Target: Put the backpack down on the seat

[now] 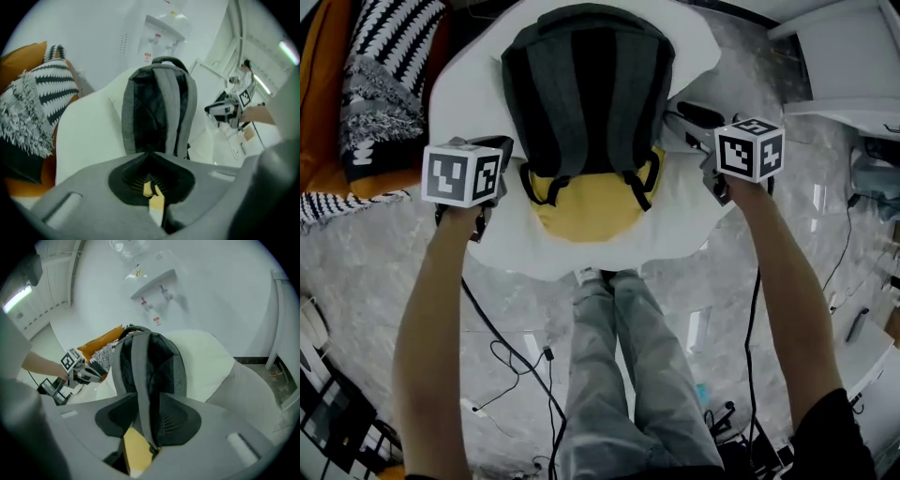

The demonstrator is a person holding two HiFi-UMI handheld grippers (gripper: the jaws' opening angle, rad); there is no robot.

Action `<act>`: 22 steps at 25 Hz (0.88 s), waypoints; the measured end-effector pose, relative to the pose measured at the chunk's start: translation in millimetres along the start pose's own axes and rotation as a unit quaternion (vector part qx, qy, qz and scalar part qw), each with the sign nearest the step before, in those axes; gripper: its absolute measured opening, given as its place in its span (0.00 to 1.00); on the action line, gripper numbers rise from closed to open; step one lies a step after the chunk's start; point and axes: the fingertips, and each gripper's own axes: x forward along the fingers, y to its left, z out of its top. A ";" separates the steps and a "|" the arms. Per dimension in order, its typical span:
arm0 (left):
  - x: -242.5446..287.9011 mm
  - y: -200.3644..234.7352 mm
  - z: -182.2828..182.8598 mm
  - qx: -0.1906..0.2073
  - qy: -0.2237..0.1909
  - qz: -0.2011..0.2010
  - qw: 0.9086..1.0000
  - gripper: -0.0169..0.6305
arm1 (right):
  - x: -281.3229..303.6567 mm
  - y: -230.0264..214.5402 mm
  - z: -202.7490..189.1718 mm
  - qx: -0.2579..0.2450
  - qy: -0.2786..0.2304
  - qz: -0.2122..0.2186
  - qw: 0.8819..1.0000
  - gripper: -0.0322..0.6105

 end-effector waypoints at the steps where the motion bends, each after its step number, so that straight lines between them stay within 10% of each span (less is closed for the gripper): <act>1: -7.0 -8.3 -0.1 -0.017 -0.013 -0.009 1.000 0.02 | -5.0 11.2 -0.9 0.007 -0.007 0.009 1.000 0.27; 7: -51.9 -59.7 1.0 -0.036 -0.061 -0.024 0.997 0.02 | -45.4 60.5 -6.7 0.028 -0.036 0.017 0.999 0.06; 22: -195.4 -214.3 7.3 -0.123 -0.172 -0.033 0.977 0.02 | -166.1 193.6 33.1 0.079 -0.106 -0.001 0.991 0.05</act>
